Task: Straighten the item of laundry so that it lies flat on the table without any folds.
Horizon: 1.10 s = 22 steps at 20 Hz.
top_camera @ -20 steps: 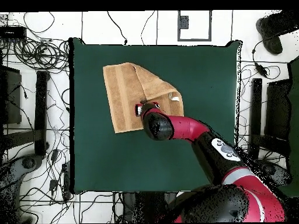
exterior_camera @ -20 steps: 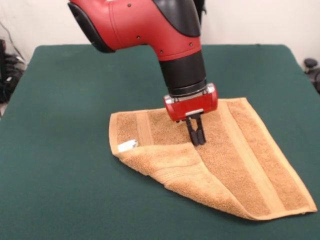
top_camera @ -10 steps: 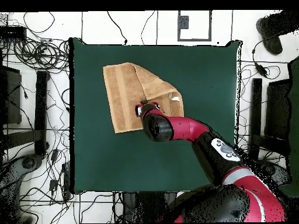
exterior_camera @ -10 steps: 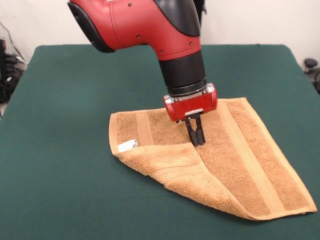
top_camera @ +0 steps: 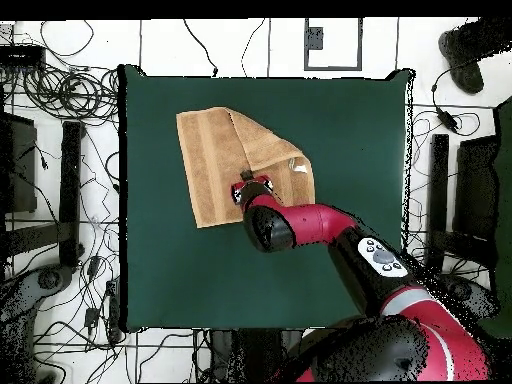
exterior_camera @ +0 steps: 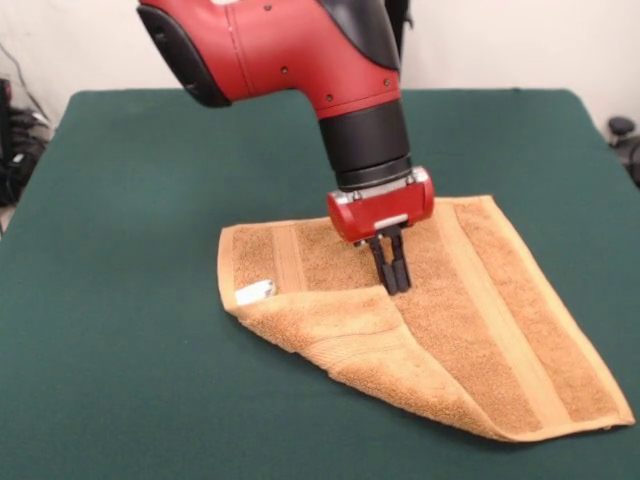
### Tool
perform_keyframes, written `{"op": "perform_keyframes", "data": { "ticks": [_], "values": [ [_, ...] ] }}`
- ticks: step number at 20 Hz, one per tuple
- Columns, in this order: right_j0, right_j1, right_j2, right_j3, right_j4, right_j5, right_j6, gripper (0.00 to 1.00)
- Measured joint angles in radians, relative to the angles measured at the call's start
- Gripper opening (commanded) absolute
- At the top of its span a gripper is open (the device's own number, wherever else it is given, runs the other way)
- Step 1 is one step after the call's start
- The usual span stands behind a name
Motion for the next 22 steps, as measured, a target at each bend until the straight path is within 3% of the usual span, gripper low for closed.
{"op": "perform_keyframes", "data": {
  "ticks": [22],
  "values": [
    [-0.032,0.004,0.007,0.022,-0.013,-0.041,0.0,0.0]
  ]
}}
